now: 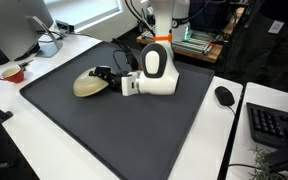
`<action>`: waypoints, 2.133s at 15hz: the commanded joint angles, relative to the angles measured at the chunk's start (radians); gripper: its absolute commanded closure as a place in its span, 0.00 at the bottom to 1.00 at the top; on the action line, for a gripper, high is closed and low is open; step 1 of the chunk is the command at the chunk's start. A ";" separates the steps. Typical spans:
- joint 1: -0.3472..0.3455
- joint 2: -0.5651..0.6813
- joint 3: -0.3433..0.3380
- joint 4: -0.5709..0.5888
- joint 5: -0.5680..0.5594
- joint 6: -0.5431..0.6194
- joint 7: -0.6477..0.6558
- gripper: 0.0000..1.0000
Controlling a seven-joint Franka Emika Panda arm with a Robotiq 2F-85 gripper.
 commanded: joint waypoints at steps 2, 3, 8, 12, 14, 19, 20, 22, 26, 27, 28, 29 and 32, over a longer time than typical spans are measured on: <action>0.040 -0.033 0.009 -0.052 -0.015 -0.006 -0.007 0.00; 0.047 -0.032 0.010 -0.054 -0.015 -0.007 -0.007 0.00; 0.063 -0.026 0.016 -0.065 -0.007 0.004 -0.044 0.00; 0.050 -0.074 0.055 -0.132 0.001 0.078 -0.084 0.00; 0.046 -0.152 0.091 -0.212 0.011 0.137 -0.072 0.00; 0.039 -0.422 0.159 -0.431 0.004 0.286 0.115 0.00; 0.048 -0.479 0.166 -0.473 -0.004 0.305 0.157 0.00; 0.073 -0.397 0.147 -0.380 0.009 0.275 0.117 0.00; 0.078 -0.427 0.147 -0.402 0.010 0.280 0.120 0.00; 0.078 -0.415 0.145 -0.398 0.010 0.280 0.121 0.00; 0.083 -0.412 0.148 -0.390 0.048 0.251 0.107 0.00; 0.075 -0.453 0.165 -0.403 0.106 0.258 0.123 0.00; 0.078 -0.592 0.200 -0.443 0.314 0.250 0.155 0.00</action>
